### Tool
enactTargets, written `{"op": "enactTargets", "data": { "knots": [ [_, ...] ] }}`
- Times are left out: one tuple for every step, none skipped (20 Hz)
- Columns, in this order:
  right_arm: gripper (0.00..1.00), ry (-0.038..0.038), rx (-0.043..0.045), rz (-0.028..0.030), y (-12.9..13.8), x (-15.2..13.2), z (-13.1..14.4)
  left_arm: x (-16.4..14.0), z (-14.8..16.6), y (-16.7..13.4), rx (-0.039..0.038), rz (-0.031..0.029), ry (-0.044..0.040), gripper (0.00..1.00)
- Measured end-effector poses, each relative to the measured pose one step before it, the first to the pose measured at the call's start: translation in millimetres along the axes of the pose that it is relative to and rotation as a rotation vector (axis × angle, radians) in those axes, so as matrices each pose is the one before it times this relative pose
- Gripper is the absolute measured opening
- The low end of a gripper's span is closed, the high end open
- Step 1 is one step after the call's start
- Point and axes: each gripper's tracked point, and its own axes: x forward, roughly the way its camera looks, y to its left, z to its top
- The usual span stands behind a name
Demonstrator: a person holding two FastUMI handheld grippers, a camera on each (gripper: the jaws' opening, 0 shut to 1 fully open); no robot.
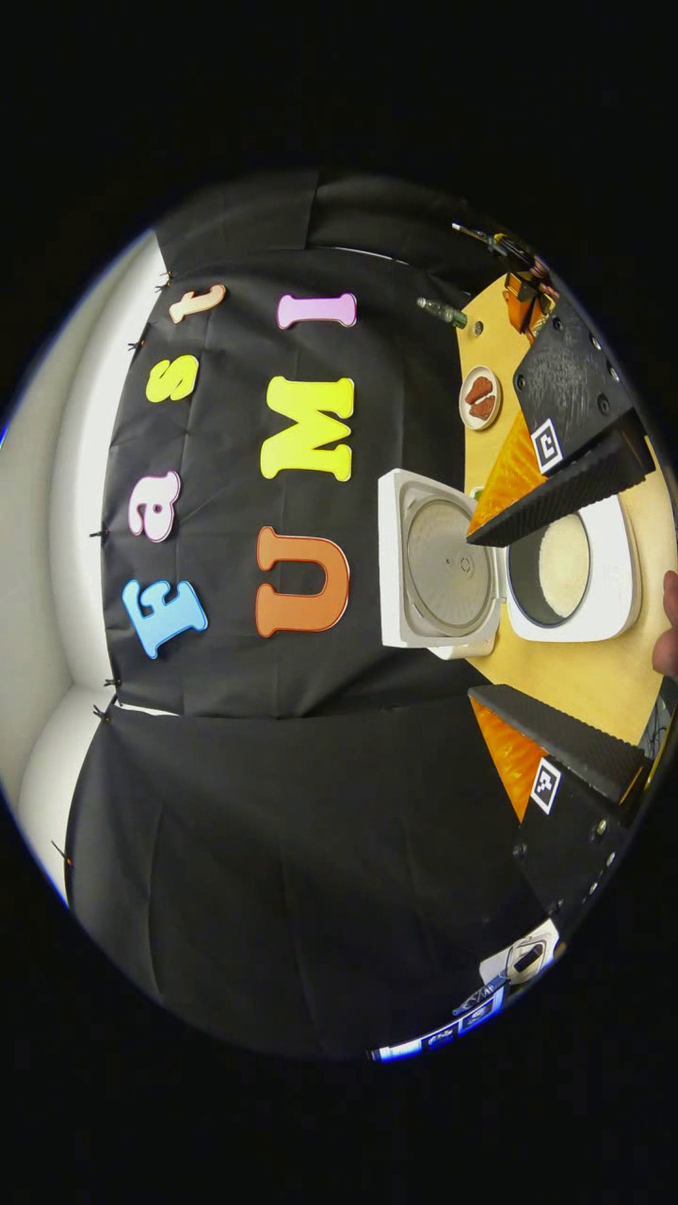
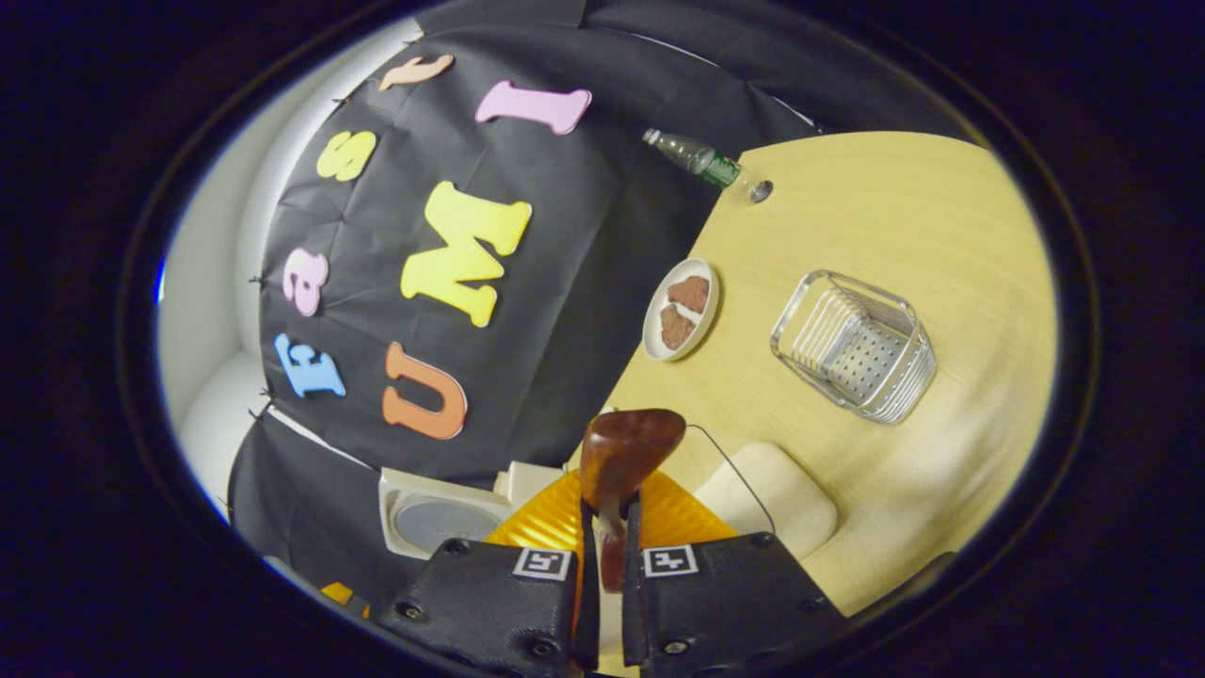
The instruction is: Close the left gripper, press the button to open the rice cooker; take a wooden spoon from the chopstick holder with the right hand, scoop a spoonful of rice and pour it into the rice cooker, then put the wooden spoon back into the chopstick holder.
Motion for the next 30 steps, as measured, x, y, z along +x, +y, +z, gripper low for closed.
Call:
{"op": "enactTargets", "data": {
  "knots": [
    [0.14, -0.00729, -0.00144, 0.01387, 10.79, 1.24, 2.08, -1.31, 0.15, -1.03, -0.00171, -0.00103, -0.00531, 0.94],
    [0.14, -0.00355, 0.00310, 0.01644, 10.96, -1.99, 2.75, -2.06, 0.43, 1.15, -0.00131, 0.00132, -0.00396, 0.94],
    [0.14, -0.00429, 0.00949, 0.01914, 11.10, -1.51, 2.30, -1.98, -0.54, 1.17, -0.00022, 0.00045, -0.00408, 0.94],
    [0.14, -0.00254, 0.01140, 0.02235, 12.37, -0.71, 0.77, -1.76, -0.42, 2.30, 0.00056, 0.00358, -0.00392, 0.94],
    [0.14, -0.00148, 0.00446, 0.02279, 15.07, -0.90, -1.85, -1.89, -1.68, 2.70, -0.00113, 0.00258, -0.00192, 0.94],
    [0.14, 0.00264, -0.00672, 0.01983, 14.18, 0.23, -2.03, -1.02, -0.56, 3.54, -0.00263, 0.00371, -0.00181, 0.94],
    [0.14, 0.00354, -0.01291, 0.01765, 13.52, 1.84, -3.59, -1.30, -0.83, 4.01, -0.00409, 0.00355, -0.00150, 0.94],
    [0.14, 0.00410, -0.01224, 0.01703, 13.91, 5.54, -4.09, -2.55, -0.39, 4.84, -0.00246, 0.00476, -0.00382, 0.94],
    [0.14, 0.00698, -0.00949, 0.01836, 14.60, 5.75, -5.28, -1.60, -0.46, 5.17, 0.00012, 0.00355, -0.00321, 0.94],
    [0.14, 0.00922, -0.00741, 0.01786, 13.81, 7.68, -5.36, -1.79, -0.45, 4.95, 0.00530, 0.00245, -0.00499, 0.94],
    [0.14, 0.01172, -0.00737, 0.01321, 13.13, 7.24, -7.90, -0.30, -0.14, 5.64, 0.01183, 0.00451, -0.00597, 0.94],
    [0.14, 0.01206, -0.01236, 0.01077, 11.84, 8.76, -7.30, -1.33, 0.17, 5.08, 0.01427, 0.00027, -0.01056, 0.94],
    [0.14, 0.01468, -0.01901, 0.00684, 12.15, 10.45, -8.44, -1.46, 1.03, 3.50, 0.01007, -0.00624, -0.00957, 0.94],
    [0.14, 0.01778, -0.02143, 0.00568, 10.76, 11.54, -9.63, -2.23, 0.12, 3.74, 0.00188, -0.00350, -0.00414, 0.94],
    [0.14, 0.01561, -0.02292, 0.00302, 8.88, 8.69, -9.11, -0.23, -1.52, 4.57, -0.00473, -0.00273, 0.00011, 0.94],
    [0.14, 0.01753, -0.02534, 0.00316, 8.48, 10.95, -9.96, -0.60, -1.69, 4.53, -0.00783, 0.00009, 0.00006, 0.94],
    [0.14, 0.01844, -0.03225, 0.00052, 9.67, 9.56, -9.72, 0.35, -0.69, 5.67, -0.00714, 0.00283, -0.00233, 0.94],
    [0.14, 0.01748, -0.03438, -0.00264, 7.18, 10.29, -9.74, 1.09, -0.17, 6.37, -0.00538, 0.00662, -0.00296, 0.94],
    [0.14, 0.01829, -0.03872, -0.00525, 6.41, 8.90, -9.93, 0.93, -0.23, 6.36, -0.00424, 0.00613, -0.00282, 0.94],
    [0.14, 0.01869, -0.04111, -0.00822, 4.92, 8.70, -9.63, 1.21, -1.49, 6.34, -0.00504, 0.00771, -0.00316, 0.94],
    [0.14, 0.01689, -0.03839, -0.00652, 5.19, 8.35, -8.96, 0.29, -1.28, 5.47, -0.00518, 0.00688, -0.00122, 0.94],
    [0.14, 0.01677, -0.03153, -0.00505, 3.57, 8.87, -7.58, 0.30, -2.17, 6.44, -0.00262, 0.00835, -0.00205, 0.94],
    [0.14, 0.01420, -0.02648, -0.00636, 3.12, 8.46, -7.35, 0.68, -1.10, 6.41, -0.00081, 0.00879, -0.00041, 0.94],
    [0.14, 0.01263, -0.02637, -0.00825, 2.00, 8.25, -6.42, -0.43, -2.50, 5.67, -0.00004, 0.00606, -0.00034, 0.94],
    [0.14, 0.01270, -0.03379, -0.00743, 1.39, 7.09, -6.94, 0.06, -2.31, 5.46, -0.00103, 0.00662, 0.00104, 0.94],
    [0.14, 0.01211, -0.04179, -0.01056, 1.12, 6.07, -5.78, 0.94, -2.39, 3.73, -0.00164, 0.00373, 0.00342, 0.94],
    [0.14, 0.01225, -0.04625, -0.01032, 2.70, 2.73, -4.96, -0.42, -2.56, 3.93, -0.00015, 0.00787, 0.00484, 0.94],
    [0.14, 0.01255, -0.04643, -0.01127, 2.65, 2.37, -5.13, 0.29, -2.01, 5.05, -0.00116, 0.00888, 0.00046, 0.94],
    [0.14, 0.01029, -0.04031, -0.01182, 1.35, 2.26, -7.72, -0.42, -1.23, 3.58, -0.00477, 0.00374, 0.00026, 0.94],
    [0.14, 0.01522, -0.04022, -0.01034, 0.49, 2.41, -5.63, -0.95, -0.74, 1.77, -0.00297, 0.00357, 0.00018, 0.94]
  ]
}}
